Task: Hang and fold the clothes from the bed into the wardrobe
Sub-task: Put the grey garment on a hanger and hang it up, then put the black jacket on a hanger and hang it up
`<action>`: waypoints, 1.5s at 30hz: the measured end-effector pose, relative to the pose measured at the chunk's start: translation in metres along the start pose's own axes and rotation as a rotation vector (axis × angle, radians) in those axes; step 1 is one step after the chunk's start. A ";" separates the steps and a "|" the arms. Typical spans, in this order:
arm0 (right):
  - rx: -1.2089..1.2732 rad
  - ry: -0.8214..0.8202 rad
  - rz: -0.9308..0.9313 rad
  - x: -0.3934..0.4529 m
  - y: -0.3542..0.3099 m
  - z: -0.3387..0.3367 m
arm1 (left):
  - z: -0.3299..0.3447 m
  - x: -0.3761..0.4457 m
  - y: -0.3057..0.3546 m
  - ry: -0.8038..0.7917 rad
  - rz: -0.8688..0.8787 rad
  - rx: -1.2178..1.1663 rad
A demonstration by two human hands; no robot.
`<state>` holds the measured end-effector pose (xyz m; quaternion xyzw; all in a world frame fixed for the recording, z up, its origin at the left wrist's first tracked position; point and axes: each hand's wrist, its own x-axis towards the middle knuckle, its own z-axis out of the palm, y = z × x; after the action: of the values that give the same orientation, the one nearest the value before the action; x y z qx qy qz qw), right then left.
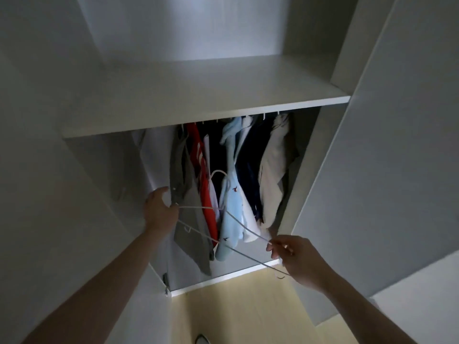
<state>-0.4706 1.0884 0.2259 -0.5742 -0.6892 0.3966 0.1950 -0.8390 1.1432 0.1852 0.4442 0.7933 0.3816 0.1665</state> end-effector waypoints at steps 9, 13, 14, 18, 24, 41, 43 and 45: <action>0.013 0.178 0.200 -0.178 0.088 -0.066 | 0.037 -0.149 0.043 -0.530 0.239 0.088; 0.088 0.359 0.336 -0.264 0.121 -0.068 | 0.064 -0.199 0.068 -0.662 0.223 -0.042; 0.090 0.418 0.374 -0.287 0.130 -0.063 | 0.073 -0.215 0.077 -0.713 0.219 -0.079; 0.090 0.613 0.566 -0.368 0.151 -0.036 | 0.105 -0.267 0.105 -0.939 0.301 -0.098; 0.155 0.868 0.842 -0.476 0.148 0.047 | 0.124 -0.342 0.143 -1.243 0.498 -0.202; 0.278 1.379 1.108 -0.764 0.125 0.176 | 0.090 -0.674 0.144 -1.736 0.791 -0.108; 0.267 1.422 1.120 -0.810 0.128 0.186 | 0.080 -0.724 0.139 -1.757 0.826 -0.097; 0.264 1.466 1.151 -0.867 0.133 0.199 | 0.068 -0.785 0.132 -1.785 0.847 -0.103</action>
<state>-0.3008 0.2078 0.1644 -0.9062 0.0458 0.0465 0.4178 -0.2905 0.5629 0.1815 0.8082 0.1346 -0.0312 0.5725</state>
